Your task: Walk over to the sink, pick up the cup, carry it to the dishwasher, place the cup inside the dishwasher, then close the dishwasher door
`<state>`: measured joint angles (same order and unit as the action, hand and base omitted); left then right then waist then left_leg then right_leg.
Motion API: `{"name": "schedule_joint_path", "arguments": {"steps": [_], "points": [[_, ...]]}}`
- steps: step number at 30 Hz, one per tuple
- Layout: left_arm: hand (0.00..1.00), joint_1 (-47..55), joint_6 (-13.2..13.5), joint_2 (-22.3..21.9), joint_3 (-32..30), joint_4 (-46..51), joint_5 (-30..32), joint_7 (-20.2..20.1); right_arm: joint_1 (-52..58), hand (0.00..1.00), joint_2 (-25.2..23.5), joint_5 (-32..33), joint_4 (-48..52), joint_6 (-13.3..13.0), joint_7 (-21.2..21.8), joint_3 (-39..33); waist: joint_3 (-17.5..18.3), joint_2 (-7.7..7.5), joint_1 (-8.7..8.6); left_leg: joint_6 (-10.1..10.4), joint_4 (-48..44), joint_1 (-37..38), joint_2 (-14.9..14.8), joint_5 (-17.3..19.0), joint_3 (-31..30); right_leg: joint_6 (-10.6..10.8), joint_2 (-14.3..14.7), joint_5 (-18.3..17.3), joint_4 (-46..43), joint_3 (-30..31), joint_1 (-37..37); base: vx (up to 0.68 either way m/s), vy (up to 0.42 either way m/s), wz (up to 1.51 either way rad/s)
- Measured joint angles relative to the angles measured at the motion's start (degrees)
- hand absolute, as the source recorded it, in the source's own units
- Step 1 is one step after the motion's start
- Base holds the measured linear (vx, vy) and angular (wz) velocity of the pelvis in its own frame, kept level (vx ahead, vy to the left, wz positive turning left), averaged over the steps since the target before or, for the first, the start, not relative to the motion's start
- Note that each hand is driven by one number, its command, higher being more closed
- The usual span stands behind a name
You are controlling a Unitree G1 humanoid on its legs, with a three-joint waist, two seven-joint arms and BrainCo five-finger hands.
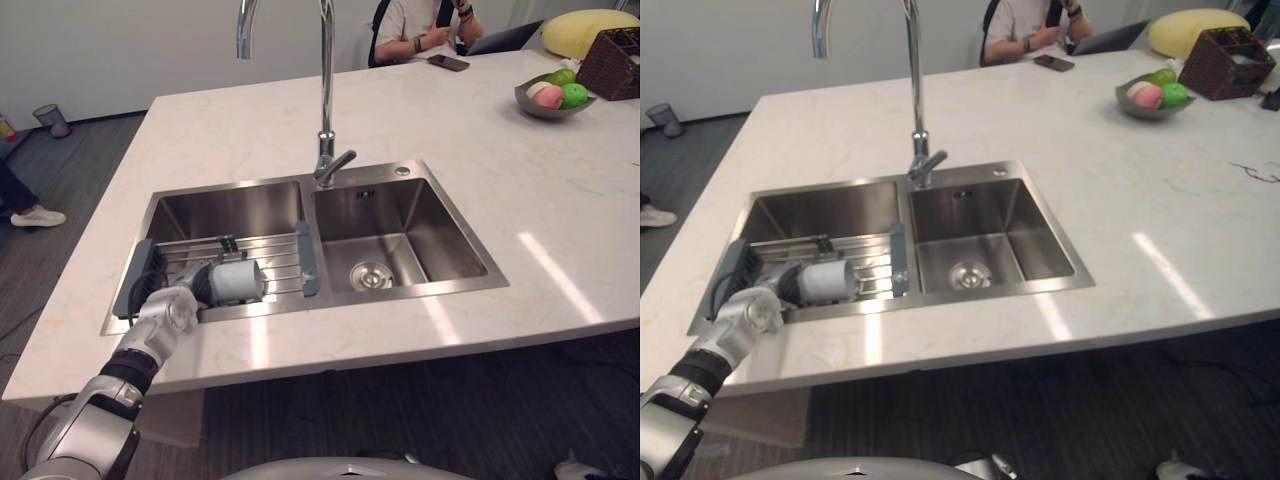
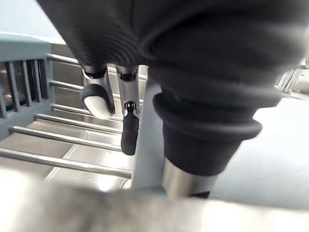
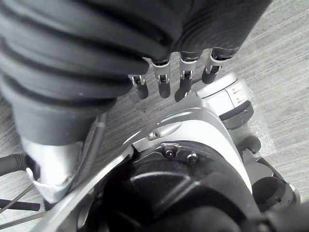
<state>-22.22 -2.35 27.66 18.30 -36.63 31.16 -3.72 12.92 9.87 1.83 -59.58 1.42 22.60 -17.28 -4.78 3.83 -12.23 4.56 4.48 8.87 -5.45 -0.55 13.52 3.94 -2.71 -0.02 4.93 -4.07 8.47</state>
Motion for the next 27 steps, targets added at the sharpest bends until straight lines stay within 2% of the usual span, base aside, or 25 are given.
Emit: {"name": "schedule_joint_path", "arguments": {"steps": [3, 10, 12, 16, 19, 23, 27], "points": [[1.0, 0.2, 0.3, -0.6, -1.0, 0.2, -3.0, 1.1, 0.2, 0.0, -0.7, 0.0, 0.0, 0.0, 0.0, -1.1, -0.1, -0.5, 0.01, 0.0, 0.0, 0.0, 0.0, 0.0, -0.8, 0.2, 0.0, -0.1, -0.1, -0.9, 0.5, 0.0, -0.014, 0.13], [1.0, 1.8, 0.3, -1.9, -5.1, 1.9, -15.1, 3.5, 0.3, 0.0, -0.9, 0.0, 0.0, 0.0, -0.2, -1.1, -0.3, -0.88, 0.65, 0.0, 0.0, 0.0, 0.1, 0.0, -1.1, 0.4, -0.1, -0.3, -0.3, -1.4, 0.8, 0.0, -0.006, 0.02], [1.0, 2.5, 0.9, -2.9, -6.8, 3.2, -20.0, 4.6, 0.3, 0.0, -1.1, 0.0, 0.0, 0.0, -0.2, -1.0, -0.4, -1.29, 1.22, -0.1, 0.0, 0.0, 0.1, -0.1, -1.2, 0.4, -0.1, -0.3, -0.3, -1.5, 0.9, 0.0, 0.0, 0.0], [1.0, 3.5, 1.5, -4.3, -9.3, 4.6, -23.9, 5.7, 0.5, 0.0, -2.0, 0.0, 0.0, 0.0, -0.3, -1.0, -0.2, -2.37, 1.53, -0.1, 0.0, -0.1, 0.2, -0.1, -1.6, 0.5, -0.4, -0.4, -0.3, -1.9, 1.0, -0.01, -0.008, 0.05], [1.0, 3.7, 1.5, -5.1, -9.7, 5.1, -29.4, 5.9, 0.6, 0.0, -2.5, 0.1, 0.0, 0.0, -0.6, -1.0, -0.2, -2.69, 1.48, -0.3, 0.0, -0.2, 0.6, -0.2, -2.5, 0.8, -0.8, -0.6, -0.3, -2.9, 1.4, -0.02, -0.008, 0.15], [1.0, 6.4, 2.9, -7.4, -14.5, 11.5, -40.2, 5.8, 1.0, 0.0, -2.7, 0.7, 0.1, -0.1, -1.0, -1.0, -0.2, -2.74, 2.18, -0.4, 0.0, -0.3, 0.8, -0.2, -2.5, 0.8, -1.1, -0.6, -0.4, -3.0, 1.4, -0.01, 0.0, 0.01], [1.0, 8.8, 4.8, -8.7, -19.4, 19.3, -45.9, 6.2, 1.9, 0.0, -2.9, 3.2, 0.1, -1.3, -1.6, -1.1, -0.2, -2.73, 3.09, -0.4, 0.0, -0.2, 0.8, -0.2, -2.6, 0.8, -1.1, -0.6, -0.4, -3.1, 1.6, -0.02, -0.009, 0.01]]}}
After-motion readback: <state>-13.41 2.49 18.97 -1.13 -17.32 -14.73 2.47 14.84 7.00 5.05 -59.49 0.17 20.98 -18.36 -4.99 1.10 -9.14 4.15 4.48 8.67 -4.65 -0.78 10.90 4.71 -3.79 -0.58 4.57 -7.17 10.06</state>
